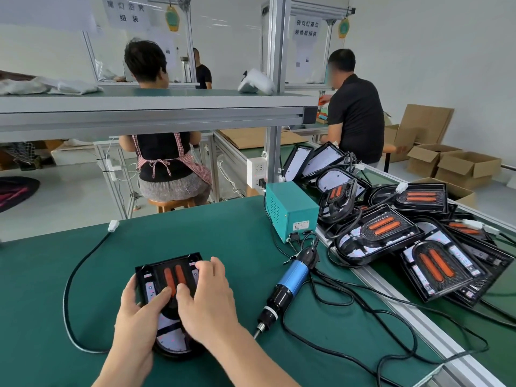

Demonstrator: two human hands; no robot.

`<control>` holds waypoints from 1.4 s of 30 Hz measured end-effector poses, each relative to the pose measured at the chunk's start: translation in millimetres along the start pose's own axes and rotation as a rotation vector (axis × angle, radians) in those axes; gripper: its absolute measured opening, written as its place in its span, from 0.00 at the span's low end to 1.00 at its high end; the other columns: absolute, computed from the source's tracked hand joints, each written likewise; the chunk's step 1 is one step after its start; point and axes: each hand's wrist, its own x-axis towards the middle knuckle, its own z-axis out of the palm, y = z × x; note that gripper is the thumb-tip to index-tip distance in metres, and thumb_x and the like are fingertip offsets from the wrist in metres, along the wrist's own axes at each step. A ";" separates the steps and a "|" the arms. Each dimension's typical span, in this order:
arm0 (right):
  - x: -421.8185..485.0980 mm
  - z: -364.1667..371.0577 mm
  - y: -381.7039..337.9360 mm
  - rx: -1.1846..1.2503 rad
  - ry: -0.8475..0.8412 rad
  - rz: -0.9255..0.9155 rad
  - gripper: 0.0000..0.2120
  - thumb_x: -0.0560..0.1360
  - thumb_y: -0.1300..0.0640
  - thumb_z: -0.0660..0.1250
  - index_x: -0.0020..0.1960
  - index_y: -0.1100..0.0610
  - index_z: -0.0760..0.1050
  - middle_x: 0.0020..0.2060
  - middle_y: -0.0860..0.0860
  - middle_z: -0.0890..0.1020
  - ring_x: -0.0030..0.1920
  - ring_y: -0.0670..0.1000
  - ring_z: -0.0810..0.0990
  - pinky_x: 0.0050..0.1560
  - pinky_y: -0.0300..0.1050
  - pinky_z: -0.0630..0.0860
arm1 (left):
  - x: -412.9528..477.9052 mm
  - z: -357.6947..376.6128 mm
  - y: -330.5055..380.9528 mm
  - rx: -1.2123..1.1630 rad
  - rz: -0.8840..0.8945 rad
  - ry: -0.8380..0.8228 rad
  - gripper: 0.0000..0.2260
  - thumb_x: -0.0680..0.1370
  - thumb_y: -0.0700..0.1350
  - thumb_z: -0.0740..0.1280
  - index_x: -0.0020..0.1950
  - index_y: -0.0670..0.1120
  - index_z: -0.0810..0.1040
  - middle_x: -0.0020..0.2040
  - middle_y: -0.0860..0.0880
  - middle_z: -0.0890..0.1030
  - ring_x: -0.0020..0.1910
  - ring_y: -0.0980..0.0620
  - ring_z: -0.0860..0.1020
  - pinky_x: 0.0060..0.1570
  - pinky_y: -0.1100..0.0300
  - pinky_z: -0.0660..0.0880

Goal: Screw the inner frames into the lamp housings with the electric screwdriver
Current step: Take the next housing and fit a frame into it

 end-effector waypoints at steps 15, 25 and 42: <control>14.6 11.7 9.8 0.047 0.027 0.051 0.21 0.78 0.41 0.60 0.67 0.47 0.77 0.63 0.43 0.77 0.64 0.48 0.76 0.65 0.45 0.71 | 3.1 0.5 3.5 -0.008 0.004 0.056 0.23 0.79 0.44 0.72 0.67 0.61 0.67 0.51 0.49 0.83 0.50 0.45 0.83 0.57 0.43 0.79; 15.4 12.4 9.6 -0.003 0.002 0.073 0.22 0.79 0.41 0.58 0.68 0.49 0.75 0.67 0.46 0.75 0.68 0.51 0.74 0.67 0.47 0.69 | 6.3 -2.7 3.2 0.017 -0.024 0.023 0.28 0.79 0.43 0.71 0.74 0.61 0.65 0.54 0.48 0.83 0.51 0.45 0.84 0.52 0.46 0.80; 11.8 11.5 8.3 -0.009 -0.068 0.076 0.23 0.81 0.43 0.56 0.75 0.38 0.68 0.72 0.48 0.69 0.70 0.53 0.73 0.69 0.49 0.70 | 4.0 -1.6 10.8 0.110 -0.030 0.045 0.25 0.78 0.39 0.72 0.73 0.51 0.68 0.54 0.46 0.82 0.50 0.46 0.82 0.51 0.49 0.77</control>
